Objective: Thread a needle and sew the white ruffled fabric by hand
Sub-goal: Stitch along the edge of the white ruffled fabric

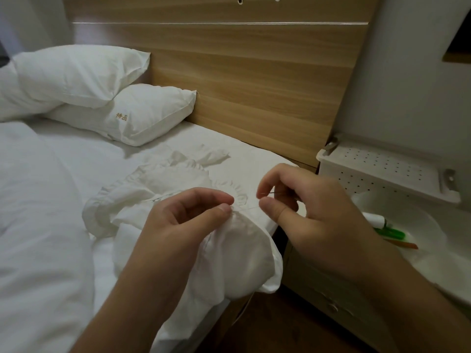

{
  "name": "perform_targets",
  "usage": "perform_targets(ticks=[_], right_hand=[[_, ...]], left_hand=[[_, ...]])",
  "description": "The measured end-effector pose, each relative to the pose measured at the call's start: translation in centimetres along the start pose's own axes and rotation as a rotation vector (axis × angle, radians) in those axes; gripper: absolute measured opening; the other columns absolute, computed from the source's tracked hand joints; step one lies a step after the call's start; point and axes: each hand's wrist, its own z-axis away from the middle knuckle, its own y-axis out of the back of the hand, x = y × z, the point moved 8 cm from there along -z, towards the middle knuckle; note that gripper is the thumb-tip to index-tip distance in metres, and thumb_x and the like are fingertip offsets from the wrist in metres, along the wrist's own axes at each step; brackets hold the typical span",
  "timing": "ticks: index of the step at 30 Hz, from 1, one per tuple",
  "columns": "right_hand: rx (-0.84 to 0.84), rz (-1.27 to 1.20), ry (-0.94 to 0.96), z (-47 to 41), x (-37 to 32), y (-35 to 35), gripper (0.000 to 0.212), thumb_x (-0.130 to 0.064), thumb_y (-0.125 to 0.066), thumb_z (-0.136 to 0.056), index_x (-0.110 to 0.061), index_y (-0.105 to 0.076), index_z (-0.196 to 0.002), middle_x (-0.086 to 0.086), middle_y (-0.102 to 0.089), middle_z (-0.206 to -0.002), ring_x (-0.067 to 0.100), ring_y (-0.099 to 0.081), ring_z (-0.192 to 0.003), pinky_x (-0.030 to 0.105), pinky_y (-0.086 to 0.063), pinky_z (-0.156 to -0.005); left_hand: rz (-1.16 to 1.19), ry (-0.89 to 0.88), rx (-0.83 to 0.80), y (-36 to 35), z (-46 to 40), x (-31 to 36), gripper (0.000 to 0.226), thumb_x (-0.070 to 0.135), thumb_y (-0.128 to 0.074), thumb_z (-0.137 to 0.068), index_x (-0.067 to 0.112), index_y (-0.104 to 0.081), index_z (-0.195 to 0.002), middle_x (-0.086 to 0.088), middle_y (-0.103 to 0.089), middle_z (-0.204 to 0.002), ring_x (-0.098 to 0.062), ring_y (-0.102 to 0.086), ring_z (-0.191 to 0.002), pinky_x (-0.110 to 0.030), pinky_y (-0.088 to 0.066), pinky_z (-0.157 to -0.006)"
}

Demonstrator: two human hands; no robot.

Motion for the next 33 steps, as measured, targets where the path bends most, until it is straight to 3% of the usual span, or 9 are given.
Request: perform_targets(ticks=[2, 6, 13, 16, 20, 22, 29, 33], right_hand=[[-0.009, 0.064, 0.027, -0.1, 0.1, 0.0, 0.01, -0.036, -0.062, -0.09, -0.035, -0.067, -0.097, -0.019, -0.053, -0.073, 0.006, -0.055, -0.08, 0.018, -0.039, -0.064], [-0.025, 0.041, 0.06, -0.1, 0.1, -0.3, 0.009, -0.023, -0.074, -0.091, -0.028, -0.077, -0.098, -0.032, -0.059, -0.079, 0.0, -0.059, -0.087, 0.008, -0.043, -0.074], [0.027, -0.008, -0.013, 0.1, 0.8, 0.0, 0.01, -0.02, -0.079, -0.089, -0.03, -0.076, -0.088, -0.024, -0.063, -0.074, 0.0, -0.062, -0.077, 0.008, -0.045, -0.069], [0.038, 0.017, -0.004, 0.1, 0.8, 0.2, 0.009, -0.022, -0.076, -0.088, -0.03, -0.074, -0.086, -0.027, -0.059, -0.067, -0.001, -0.062, -0.075, 0.008, -0.045, -0.066], [0.067, 0.062, 0.027, 0.1, 0.3, 0.5, 0.005, -0.029, -0.068, -0.086, -0.029, -0.071, -0.082, -0.016, -0.061, -0.066, 0.008, -0.059, -0.07, 0.016, -0.047, -0.059], [0.071, 0.097, 0.035, 0.1, 0.2, 0.5, 0.006, -0.031, -0.065, -0.085, -0.029, -0.07, -0.083, -0.016, -0.06, -0.068, 0.008, -0.059, -0.071, 0.014, -0.044, -0.058], [0.134, 0.074, 0.047, 0.0, -0.2, 0.8, 0.005, -0.029, -0.065, -0.087, -0.03, -0.07, -0.089, -0.03, -0.059, -0.08, -0.002, -0.06, -0.087, 0.005, -0.046, -0.074], [0.147, 0.069, 0.077, 0.1, -0.6, 0.9, 0.007, -0.028, -0.065, -0.087, -0.027, -0.072, -0.09, -0.03, -0.06, -0.085, 0.0, -0.061, -0.089, 0.008, -0.049, -0.076]], left_hand=[[-0.008, 0.002, -0.001, -0.1, 0.0, 0.1, 0.016, 0.007, -0.077, -0.083, 0.021, -0.085, -0.084, -0.003, -0.081, -0.093, -0.009, -0.075, -0.093, -0.029, -0.049, -0.088], [-0.008, 0.009, -0.006, -0.1, 0.1, 0.1, 0.015, 0.009, -0.077, -0.081, 0.021, -0.085, -0.084, -0.004, -0.081, -0.093, -0.01, -0.075, -0.092, -0.03, -0.049, -0.088], [0.002, -0.017, -0.019, -0.3, 0.3, 0.5, 0.016, 0.02, -0.077, -0.072, 0.021, -0.085, -0.085, -0.003, -0.081, -0.092, -0.01, -0.075, -0.091, -0.028, -0.052, -0.085], [0.003, -0.04, -0.016, -0.3, 0.3, 0.5, 0.016, 0.021, -0.078, -0.071, 0.022, -0.085, -0.085, -0.003, -0.08, -0.088, -0.009, -0.074, -0.087, -0.024, -0.053, -0.081], [0.009, -0.046, -0.016, -0.2, 0.3, 0.4, 0.016, 0.022, -0.078, -0.071, 0.022, -0.085, -0.086, -0.002, -0.079, -0.084, -0.01, -0.072, -0.083, -0.02, -0.053, -0.074], [0.01, -0.044, -0.021, -0.3, 0.2, 0.3, 0.016, 0.021, -0.079, -0.072, 0.022, -0.085, -0.086, -0.001, -0.078, -0.083, -0.009, -0.072, -0.082, -0.018, -0.054, -0.071], [-0.11, 0.009, -0.087, -0.8, 0.4, 0.1, 0.017, 0.015, -0.079, -0.087, 0.027, -0.086, -0.096, -0.005, -0.079, -0.09, -0.01, -0.074, -0.089, -0.025, -0.056, -0.083], [-0.218, 0.02, -0.149, -1.4, 0.4, -0.2, 0.01, 0.021, -0.077, -0.09, 0.026, -0.085, -0.089, 0.001, -0.081, -0.09, -0.011, -0.075, -0.094, -0.029, -0.052, -0.085]])
